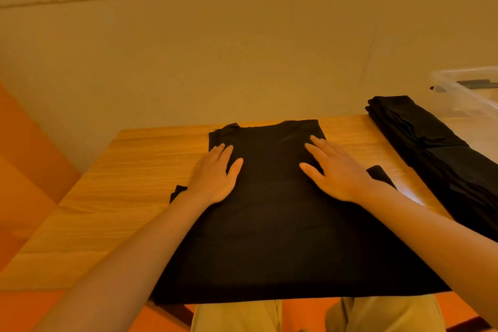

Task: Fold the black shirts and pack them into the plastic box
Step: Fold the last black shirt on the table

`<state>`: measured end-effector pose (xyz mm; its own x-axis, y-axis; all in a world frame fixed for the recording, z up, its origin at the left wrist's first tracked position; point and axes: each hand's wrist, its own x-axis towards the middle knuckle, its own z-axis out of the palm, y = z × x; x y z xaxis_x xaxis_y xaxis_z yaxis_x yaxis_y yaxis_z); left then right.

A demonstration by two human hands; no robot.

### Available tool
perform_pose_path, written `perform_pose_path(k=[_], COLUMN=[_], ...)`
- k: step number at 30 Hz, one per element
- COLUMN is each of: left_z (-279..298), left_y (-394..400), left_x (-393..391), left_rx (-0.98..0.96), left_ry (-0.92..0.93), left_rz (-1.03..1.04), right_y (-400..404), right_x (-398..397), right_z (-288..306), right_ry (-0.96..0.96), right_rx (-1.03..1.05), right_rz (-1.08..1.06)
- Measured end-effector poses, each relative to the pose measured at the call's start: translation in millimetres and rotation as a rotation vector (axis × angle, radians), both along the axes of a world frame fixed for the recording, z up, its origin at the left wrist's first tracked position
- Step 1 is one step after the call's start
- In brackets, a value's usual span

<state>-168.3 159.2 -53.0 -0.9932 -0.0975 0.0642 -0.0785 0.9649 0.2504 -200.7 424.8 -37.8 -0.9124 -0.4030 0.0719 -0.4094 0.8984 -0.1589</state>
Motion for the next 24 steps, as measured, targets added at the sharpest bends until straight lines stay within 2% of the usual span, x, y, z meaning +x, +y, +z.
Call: perform_pose_path(k=[8,13,20,24], left_z=[-9,-10,-7,-8], left_y=[-11,-22,-26,-23], left_x=[-77,-92,-101,-98], left_rx=[-0.039,-0.063,-0.161,-0.138], left_ry=[-0.006,-0.063,-0.165,-0.113], left_rz=[0.041,0.02,0.08,0.112], right_y=[-31,-26,-17,-18], right_x=[-78,-97,-108,-105], right_z=[-11,-22,-22,-19], right_ry=[-0.076,-0.081,-0.117,-0.085], right_rx=[-0.041,0.04,0.134,0.171], right_rz=[-0.09,-0.07,-0.165,-0.191])
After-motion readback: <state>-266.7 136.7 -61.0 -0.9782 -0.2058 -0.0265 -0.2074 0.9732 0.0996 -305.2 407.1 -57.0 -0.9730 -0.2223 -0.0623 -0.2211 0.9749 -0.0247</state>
